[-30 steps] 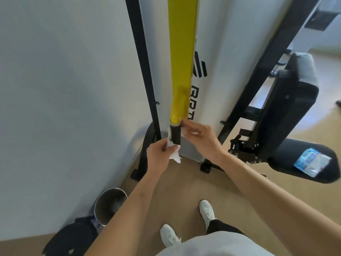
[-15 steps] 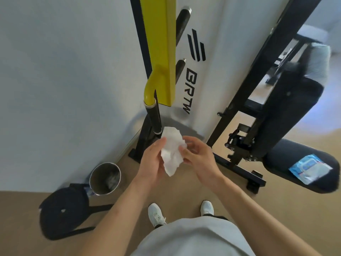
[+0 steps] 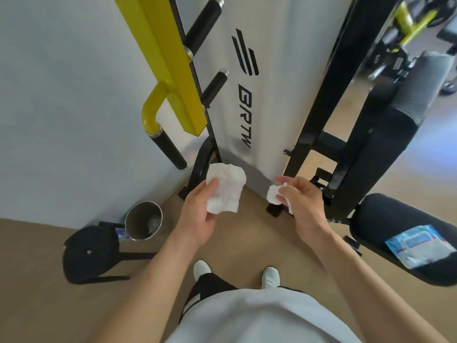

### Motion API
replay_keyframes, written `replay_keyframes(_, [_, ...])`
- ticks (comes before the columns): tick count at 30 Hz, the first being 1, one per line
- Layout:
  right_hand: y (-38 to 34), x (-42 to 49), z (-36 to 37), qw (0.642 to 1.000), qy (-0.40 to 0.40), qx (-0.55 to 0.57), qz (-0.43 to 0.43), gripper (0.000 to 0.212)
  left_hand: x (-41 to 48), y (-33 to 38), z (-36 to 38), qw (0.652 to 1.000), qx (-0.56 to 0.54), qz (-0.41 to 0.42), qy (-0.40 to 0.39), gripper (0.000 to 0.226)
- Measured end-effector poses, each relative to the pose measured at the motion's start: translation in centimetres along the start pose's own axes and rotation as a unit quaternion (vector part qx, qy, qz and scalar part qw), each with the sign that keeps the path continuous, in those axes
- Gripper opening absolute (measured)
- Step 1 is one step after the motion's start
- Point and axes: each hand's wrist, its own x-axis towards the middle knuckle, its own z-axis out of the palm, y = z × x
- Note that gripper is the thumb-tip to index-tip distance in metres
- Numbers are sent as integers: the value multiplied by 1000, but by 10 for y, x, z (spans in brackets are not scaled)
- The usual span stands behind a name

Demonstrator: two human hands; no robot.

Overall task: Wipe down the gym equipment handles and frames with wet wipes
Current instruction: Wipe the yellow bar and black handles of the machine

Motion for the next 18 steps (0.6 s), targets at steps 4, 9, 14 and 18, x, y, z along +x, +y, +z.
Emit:
replay_keyframes(4, [-15,-3,6,992,-110,43,32,24,1,-3,22,1000,-7,3,-13,24])
replay_keyframes(9, [-25,3,30,983,-180,39,18,22,15,4,30,999,23,20,-44,30])
replay_keyframes(14, [-35,21,40,987,-156,28,-8,17,39,15,26,970,198,136,30,43])
replay_keyframes(18, [-41,35,45,991,-132,31,-16,14,58,25,16,923,314,216,61,31])
